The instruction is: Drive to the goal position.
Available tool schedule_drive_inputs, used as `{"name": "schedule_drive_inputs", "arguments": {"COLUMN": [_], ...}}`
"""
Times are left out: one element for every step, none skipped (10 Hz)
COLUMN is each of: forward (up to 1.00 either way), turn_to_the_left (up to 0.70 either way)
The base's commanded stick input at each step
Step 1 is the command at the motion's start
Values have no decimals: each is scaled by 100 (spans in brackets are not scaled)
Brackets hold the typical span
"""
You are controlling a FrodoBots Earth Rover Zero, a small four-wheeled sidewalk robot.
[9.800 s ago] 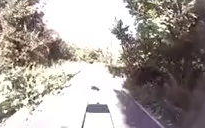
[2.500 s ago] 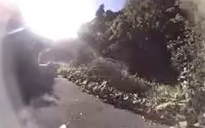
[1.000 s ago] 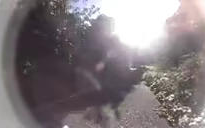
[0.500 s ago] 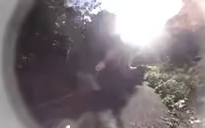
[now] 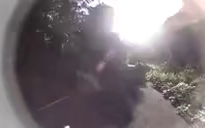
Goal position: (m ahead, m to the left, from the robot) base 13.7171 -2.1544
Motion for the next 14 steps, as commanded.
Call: {"name": "schedule_drive_inputs", "arguments": {"forward": [100,100,100,100,100,100,100,100,100,100,100,100,100,100], "turn_to_the_left": [-2,1,1,1,1,1,1,1,1,-15,-30,-37,-39,-39]}}
